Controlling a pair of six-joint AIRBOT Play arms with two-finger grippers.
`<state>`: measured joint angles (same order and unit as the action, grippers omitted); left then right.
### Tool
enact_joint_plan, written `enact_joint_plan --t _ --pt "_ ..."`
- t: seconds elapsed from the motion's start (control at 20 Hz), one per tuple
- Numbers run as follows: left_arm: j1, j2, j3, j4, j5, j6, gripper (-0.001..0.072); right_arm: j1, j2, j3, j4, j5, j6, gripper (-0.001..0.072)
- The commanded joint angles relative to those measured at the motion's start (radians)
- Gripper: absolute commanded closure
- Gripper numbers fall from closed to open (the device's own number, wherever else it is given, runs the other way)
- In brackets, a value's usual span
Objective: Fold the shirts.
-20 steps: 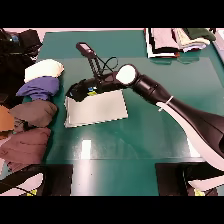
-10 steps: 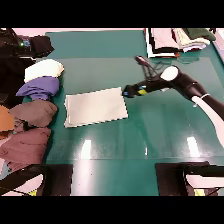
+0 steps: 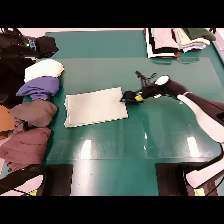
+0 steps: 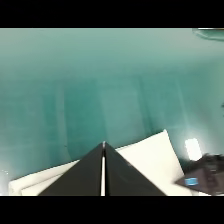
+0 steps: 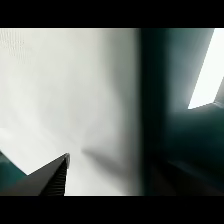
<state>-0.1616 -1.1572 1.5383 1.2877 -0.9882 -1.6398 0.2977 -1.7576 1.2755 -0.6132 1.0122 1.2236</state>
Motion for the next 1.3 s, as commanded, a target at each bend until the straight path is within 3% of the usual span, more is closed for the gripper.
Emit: enact_joint_plan --t 0.0,0.15,0.2,0.55,0.95,1.25 --pt "-0.001 -0.005 -0.003 -0.010 0.001 0.000 0.0683 0.096 -0.142 0.140 0.107 0.004 -0.021 0.0310" --pt "-0.001 -0.005 -0.004 -0.040 -0.002 0.000 0.0684 0.141 -0.201 0.249 0.116 -0.007 -0.022 0.0651" --pt "-0.001 -0.005 -0.004 -0.047 -0.001 0.000 0.0685 0.140 -0.201 0.277 0.115 -0.009 -0.032 0.0696" --pt "-0.177 -0.005 -0.004 -0.031 0.018 0.026 0.0684 -0.107 0.079 0.187 -0.128 -0.019 -0.018 0.0696" --pt "-0.219 -0.005 -0.004 -0.039 0.034 0.013 0.0684 -0.813 0.519 -0.132 -0.370 -0.045 0.007 0.0697" --pt "-0.219 -0.005 -0.004 -0.039 0.071 -0.013 0.0684 -1.257 0.610 -0.304 -0.385 -0.087 0.006 0.0696"
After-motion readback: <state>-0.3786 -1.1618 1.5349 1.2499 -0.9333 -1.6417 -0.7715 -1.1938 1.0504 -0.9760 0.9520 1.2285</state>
